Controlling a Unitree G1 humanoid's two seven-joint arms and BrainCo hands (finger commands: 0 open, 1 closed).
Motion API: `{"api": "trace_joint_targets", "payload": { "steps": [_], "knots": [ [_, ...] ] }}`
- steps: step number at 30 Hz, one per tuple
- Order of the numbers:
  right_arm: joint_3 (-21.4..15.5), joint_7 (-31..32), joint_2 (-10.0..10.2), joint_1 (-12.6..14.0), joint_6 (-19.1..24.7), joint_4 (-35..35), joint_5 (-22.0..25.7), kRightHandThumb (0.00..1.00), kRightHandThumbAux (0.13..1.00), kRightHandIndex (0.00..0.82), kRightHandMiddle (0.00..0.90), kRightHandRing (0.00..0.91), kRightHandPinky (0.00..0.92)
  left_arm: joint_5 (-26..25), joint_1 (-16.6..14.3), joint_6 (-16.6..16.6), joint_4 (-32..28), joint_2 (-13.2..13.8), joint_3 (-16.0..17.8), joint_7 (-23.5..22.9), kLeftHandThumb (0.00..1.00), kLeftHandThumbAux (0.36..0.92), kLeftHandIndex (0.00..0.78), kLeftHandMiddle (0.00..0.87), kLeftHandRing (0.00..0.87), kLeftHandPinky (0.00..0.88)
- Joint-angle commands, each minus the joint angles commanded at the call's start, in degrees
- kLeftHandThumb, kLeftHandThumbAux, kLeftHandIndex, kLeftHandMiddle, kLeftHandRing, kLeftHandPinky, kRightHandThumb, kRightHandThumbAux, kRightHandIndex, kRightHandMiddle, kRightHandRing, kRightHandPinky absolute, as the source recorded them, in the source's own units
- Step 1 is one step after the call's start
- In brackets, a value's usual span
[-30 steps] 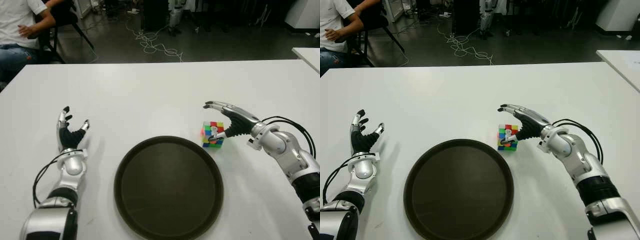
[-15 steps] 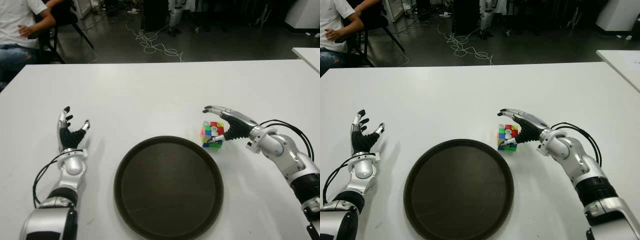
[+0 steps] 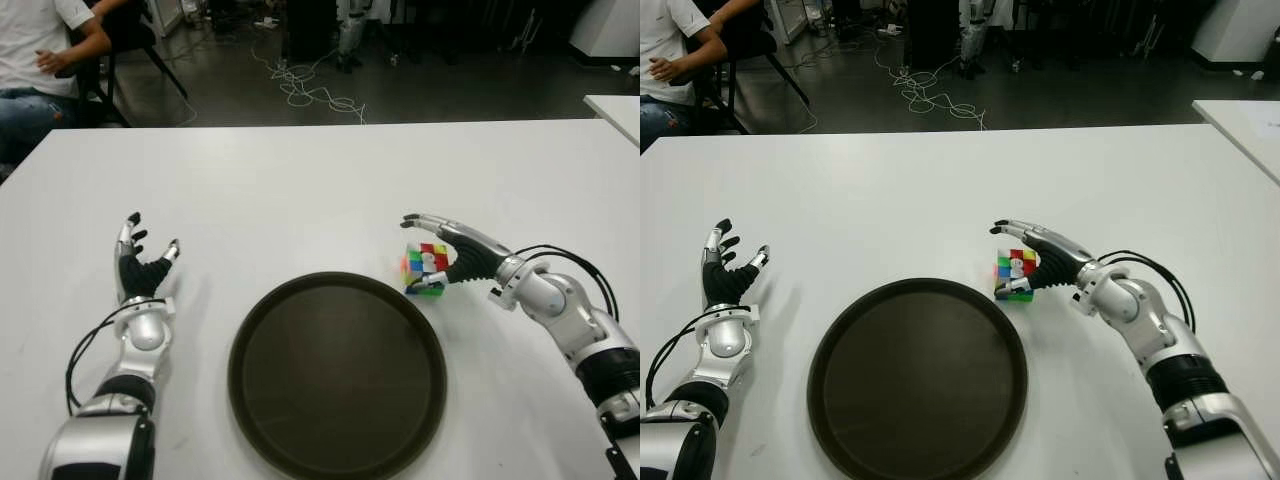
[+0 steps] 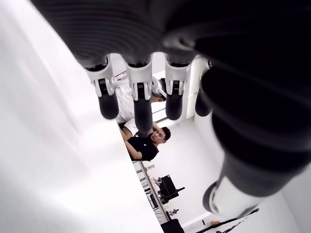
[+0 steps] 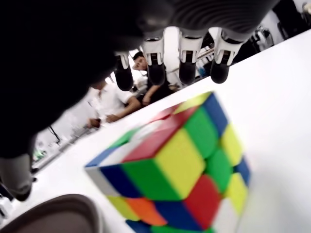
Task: Pick up the Rubik's Cube and put it in the plate
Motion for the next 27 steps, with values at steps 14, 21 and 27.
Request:
{"api": "trace_joint_targets", "payload": {
  "steps": [14,21,27],
  "knots": [
    [0.3,-1.4,0.5,0.0,0.1,1.0,-0.7,0.000,0.579,0.000,0.000,0.000,0.000,0.3,-0.1,0.3,0.0,-0.2,0.0,1.5,0.000,0.804,0.090,0.135,0.132,0.115],
    [0.4,-2.5,0.6,0.2,1.3,0.7,-1.5,0.000,0.565,0.000,0.000,0.000,0.000,0.1,-0.2,0.8,0.3,-0.1,0.1,0.9,0.000,0.792,0.094,0.130,0.134,0.136],
    [0.5,-2.8,0.7,0.1,0.6,1.3,-1.6,0.000,0.555,0.000,0.000,0.000,0.000,0.0,0.0,0.6,0.2,0.0,0.1,0.3,0.000,0.792,0.087,0.124,0.132,0.145]
  ]
}}
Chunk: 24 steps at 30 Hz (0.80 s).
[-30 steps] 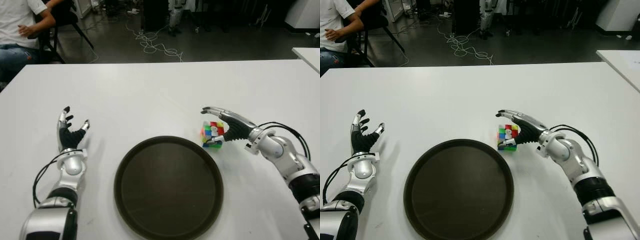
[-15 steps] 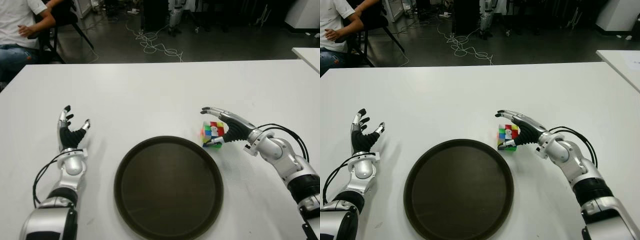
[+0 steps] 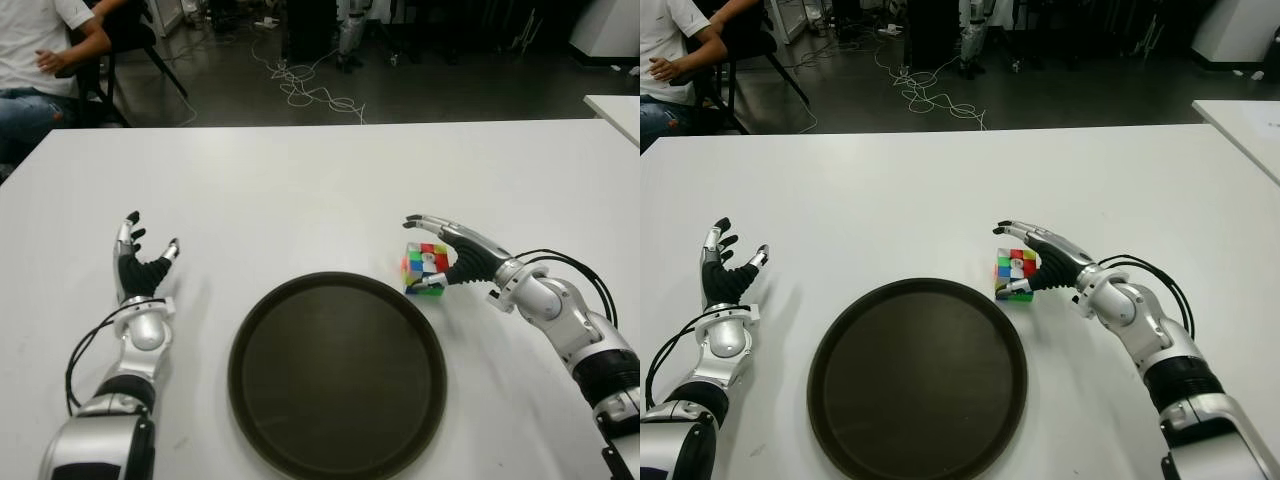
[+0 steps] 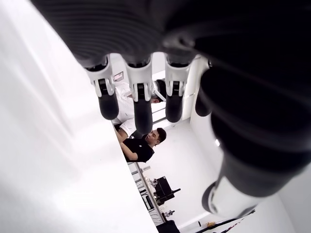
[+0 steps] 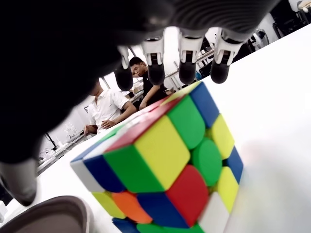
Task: Pick up the Rubik's Cube and put it in the plate
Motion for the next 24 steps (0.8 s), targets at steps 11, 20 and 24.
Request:
{"api": "trace_joint_targets", "payload": {
  "steps": [11,20,24],
  "knots": [
    [0.7,-0.1,-0.2,-0.4,1.1,0.2,-1.6,0.000,0.554,0.000,0.000,0.000,0.000,0.3,0.1,-0.5,-0.1,0.0,-0.3,0.0,0.000,0.785,0.094,0.126,0.130,0.141],
    [0.6,-0.8,-0.1,-0.3,0.6,0.3,-1.8,0.000,0.552,0.000,0.000,0.000,0.000,-0.1,0.2,-1.0,-0.2,-0.2,0.1,-0.4,0.000,0.795,0.088,0.119,0.120,0.120],
    [0.7,-0.6,-0.1,-0.2,0.9,0.2,-1.8,0.000,0.555,0.000,0.000,0.000,0.000,0.1,0.1,-0.9,-0.3,-0.2,0.0,0.0,0.000,0.787,0.090,0.125,0.132,0.148]
  ]
}}
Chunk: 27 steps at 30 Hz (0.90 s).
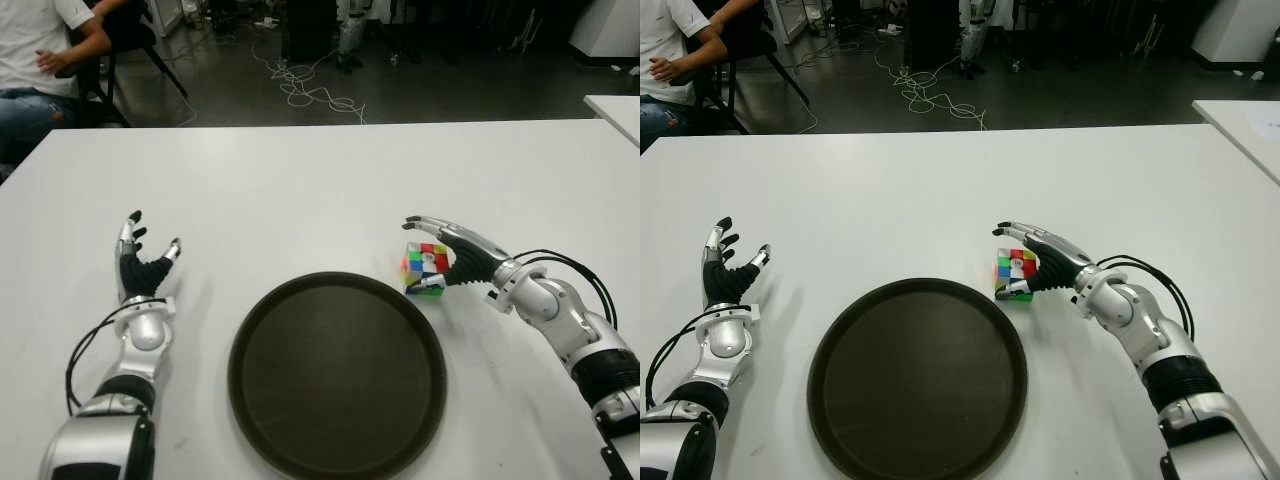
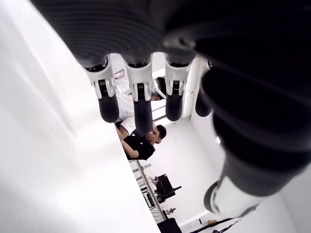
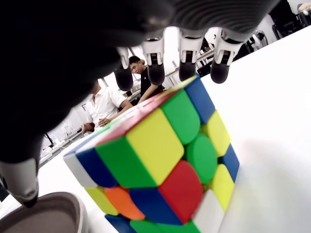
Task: Pick up the Rubik's Cube and put it in the plate
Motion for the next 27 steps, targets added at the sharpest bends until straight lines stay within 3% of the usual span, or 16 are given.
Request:
{"api": "trace_joint_targets", "payload": {
  "steps": [17,27],
  "knots": [
    [1.5,2.4,-0.5,0.3,3.2,-1.5,-1.8,0.000,0.572,0.000,0.000,0.000,0.000,0.6,0.1,-0.1,-0.1,0.0,-0.5,0.8,0.000,0.777,0.089,0.126,0.138,0.156],
    [1.7,1.6,0.0,0.2,1.7,-0.3,-1.4,0.000,0.593,0.000,0.000,0.004,0.000,-0.4,0.0,-0.1,0.0,-0.3,0.1,-0.4,0.000,0.782,0.091,0.121,0.125,0.120]
  ]
}}
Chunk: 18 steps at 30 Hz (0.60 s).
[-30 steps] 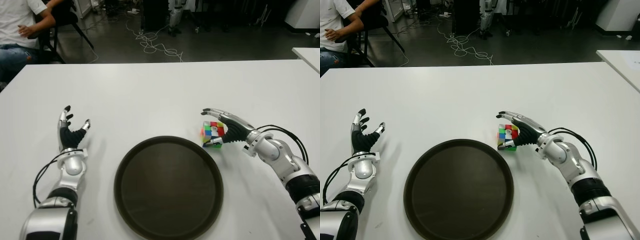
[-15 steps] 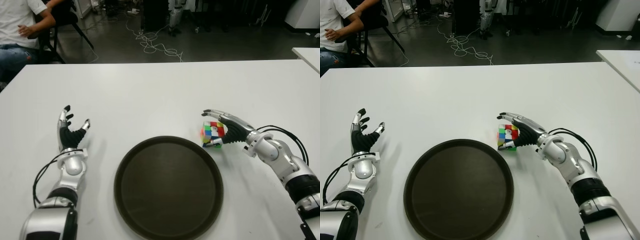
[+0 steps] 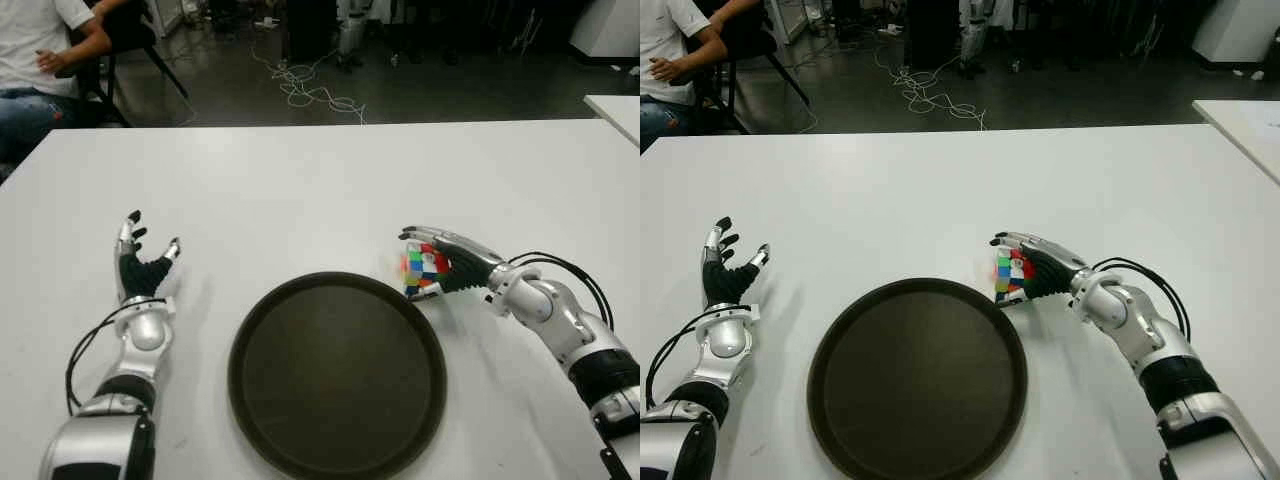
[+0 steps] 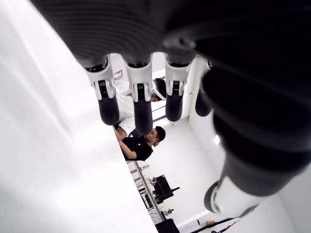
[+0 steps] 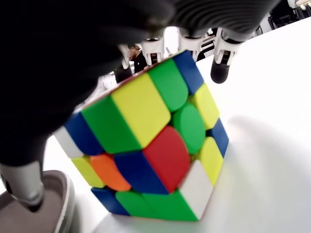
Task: Pick up the Rubik's Cube and put it in the plate
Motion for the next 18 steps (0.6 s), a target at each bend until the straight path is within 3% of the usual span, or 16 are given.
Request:
{"api": "trace_joint_targets", "payload": {
  "steps": [18],
  "knots": [
    [1.1,1.5,0.3,-0.2,1.3,1.3,-0.4,0.000,0.567,0.000,0.000,0.009,0.010,0.8,0.1,0.1,-0.3,0.1,-0.6,1.1,0.000,0.763,0.084,0.118,0.116,0.104]
  ]
}}
